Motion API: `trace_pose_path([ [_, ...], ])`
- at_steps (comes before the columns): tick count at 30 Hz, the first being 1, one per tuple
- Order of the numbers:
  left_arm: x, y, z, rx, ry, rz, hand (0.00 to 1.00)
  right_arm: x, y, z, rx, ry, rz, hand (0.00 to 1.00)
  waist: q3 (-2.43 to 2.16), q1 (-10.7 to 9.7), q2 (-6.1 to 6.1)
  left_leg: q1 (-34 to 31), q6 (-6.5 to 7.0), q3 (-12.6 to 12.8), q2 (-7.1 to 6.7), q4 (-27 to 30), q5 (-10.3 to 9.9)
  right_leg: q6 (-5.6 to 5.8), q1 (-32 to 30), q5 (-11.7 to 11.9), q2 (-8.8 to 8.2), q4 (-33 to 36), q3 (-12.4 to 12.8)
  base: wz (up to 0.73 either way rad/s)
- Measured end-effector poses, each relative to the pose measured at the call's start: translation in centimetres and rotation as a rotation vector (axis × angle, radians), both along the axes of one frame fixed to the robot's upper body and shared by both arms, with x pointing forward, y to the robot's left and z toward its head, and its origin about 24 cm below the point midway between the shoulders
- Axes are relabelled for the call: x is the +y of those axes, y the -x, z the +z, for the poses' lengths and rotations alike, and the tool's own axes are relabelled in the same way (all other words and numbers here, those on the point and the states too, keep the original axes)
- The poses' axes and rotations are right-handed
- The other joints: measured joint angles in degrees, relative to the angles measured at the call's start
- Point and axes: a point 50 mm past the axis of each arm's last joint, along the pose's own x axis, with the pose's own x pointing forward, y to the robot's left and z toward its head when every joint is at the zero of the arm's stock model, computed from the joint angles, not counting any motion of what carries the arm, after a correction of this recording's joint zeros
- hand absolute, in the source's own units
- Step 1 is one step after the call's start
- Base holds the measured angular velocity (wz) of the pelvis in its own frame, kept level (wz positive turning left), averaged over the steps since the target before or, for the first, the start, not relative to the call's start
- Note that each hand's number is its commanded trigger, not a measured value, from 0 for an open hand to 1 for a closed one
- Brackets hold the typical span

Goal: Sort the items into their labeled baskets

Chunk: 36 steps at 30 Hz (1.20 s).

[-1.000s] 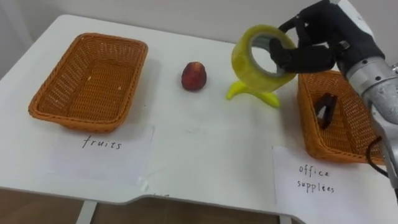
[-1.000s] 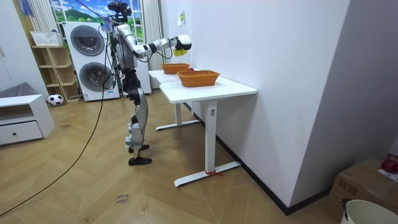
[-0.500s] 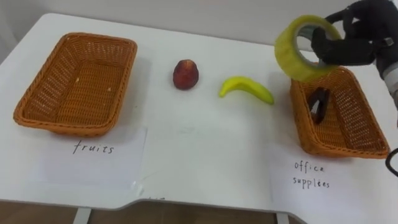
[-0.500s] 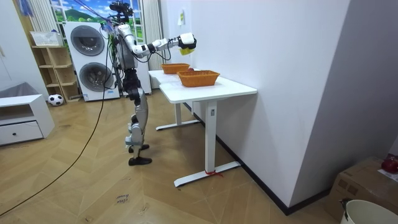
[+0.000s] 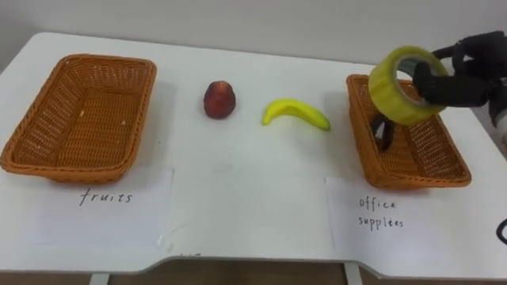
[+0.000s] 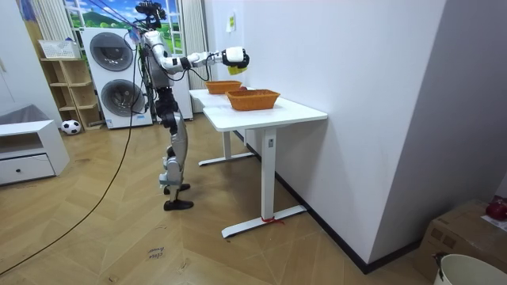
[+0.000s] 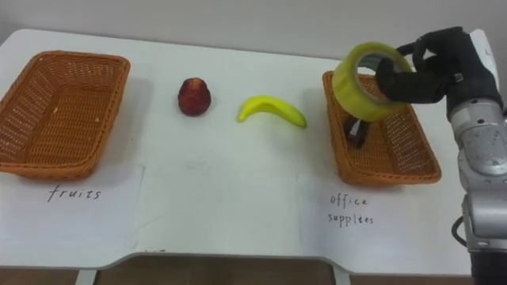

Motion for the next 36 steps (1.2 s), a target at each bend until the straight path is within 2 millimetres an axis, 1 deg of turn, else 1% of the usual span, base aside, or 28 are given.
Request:
trace_pose_path([
  [4, 0.2, 0.0, 0.1, -0.003, -0.005, 0.011, 0.00, -0.5, 0.1, -0.8, 0.033, -0.020, -0.019, 1.00, 0.13, 0.0, -0.31, 0.0, -0.03, 0.0, 0.01, 0.0, 0.0, -0.02, -0.2, 0.0, 0.15, -0.1, -0.1, 0.00],
  [8, 0.2, -0.1, 0.0, -0.003, -0.004, 0.010, 0.00, -1.0, 0.2, -1.7, 0.070, -0.031, -0.039, 1.00, 0.56, 0.0, -1.10, 0.0, -0.06, 0.0, 0.04, -0.1, 0.0, -0.02, -0.3, 0.0, 0.16, -0.1, -0.1, 0.00],
  [10, 0.2, -0.2, 0.0, -0.004, -0.002, 0.008, 0.00, -1.2, 0.2, -2.1, 0.083, -0.035, -0.046, 1.00, 0.55, 0.2, -1.24, 0.1, -0.16, 0.3, 0.04, -0.1, -0.1, -0.02, -0.3, 0.0, 0.14, -0.1, 0.1, -0.06],
  [12, 0.2, -0.2, 0.0, -0.005, -0.002, 0.008, 0.00, -1.4, 0.3, -2.5, 0.101, -0.039, -0.056, 1.00, 0.58, 0.5, -1.19, 0.0, -0.22, 0.4, 0.03, -0.1, -0.1, -0.02, -0.2, 0.0, 0.12, -0.1, 0.3, -0.03],
  [16, 0.1, -0.5, 0.0, -0.014, 0.000, 0.012, 0.00, -1.9, 0.7, -3.7, 0.147, -0.047, -0.078, 1.00, 0.81, 0.6, -0.74, 0.0, -0.22, 0.4, 0.01, -0.1, -0.2, 0.00, -0.2, 0.0, 0.08, -0.1, 0.4, 0.00],
  [19, 0.1, -0.2, 0.0, -0.008, 0.006, 0.028, 0.00, -2.1, 0.9, -4.2, 0.166, -0.049, -0.087, 1.00, 0.84, 0.6, -0.02, 0.0, -0.22, 0.5, -0.02, -0.2, -0.1, 0.00, -0.2, 0.0, 0.13, -0.2, 0.3, 0.00],
  [21, 0.1, 0.0, -0.1, 0.003, 0.007, 0.032, 0.00, -2.2, 1.0, -4.5, 0.177, -0.050, -0.094, 1.00, 0.61, 0.6, 0.45, 0.1, -0.23, 0.5, -0.05, -0.2, -0.1, 0.00, -0.1, 0.0, 0.19, -0.2, 0.3, 0.00],
  [23, 0.1, 0.1, -0.1, 0.004, 0.007, 0.032, 0.00, -2.2, 1.1, -4.5, 0.179, -0.050, -0.095, 1.00, 0.54, 0.6, 0.58, 0.1, -0.24, 0.5, -0.04, -0.2, -0.1, 0.00, -0.1, 0.0, 0.20, -0.2, 0.3, 0.00],
  [28, 0.1, 0.1, -0.1, 0.004, 0.007, 0.032, 0.00, -2.2, 1.1, -4.5, 0.179, -0.050, -0.095, 1.00, 0.53, 0.6, 0.40, 0.1, -0.23, 0.5, -0.03, -0.1, -0.1, 0.00, -0.1, 0.0, 0.14, -0.1, 0.3, 0.00],
  [30, 0.1, 0.1, -0.1, 0.003, 0.006, 0.033, 0.00, -2.2, 1.1, -4.5, 0.179, -0.050, -0.095, 1.00, 0.59, 0.6, 0.27, 0.1, -0.23, 0.5, -0.03, -0.1, -0.1, 0.00, 0.0, 0.0, 0.11, -0.1, 0.3, 0.00],
  [32, 0.1, 0.0, -0.1, 0.003, 0.005, 0.033, 0.00, -2.2, 1.1, -4.6, 0.180, -0.050, -0.095, 1.00, 0.75, 0.6, -0.01, 0.1, -0.23, 0.5, -0.04, -0.1, -0.1, 0.00, 0.0, 0.0, 0.13, -0.1, 0.3, 0.00],
  [36, 0.1, 0.0, -0.1, 0.003, 0.005, 0.033, 0.00, -2.2, 1.1, -4.6, 0.180, -0.050, -0.095, 1.00, 0.79, 0.7, -0.29, 0.1, -0.24, 0.5, -0.04, -0.1, -0.1, 0.00, -0.1, 0.0, 0.17, -0.1, 0.3, 0.00],
])
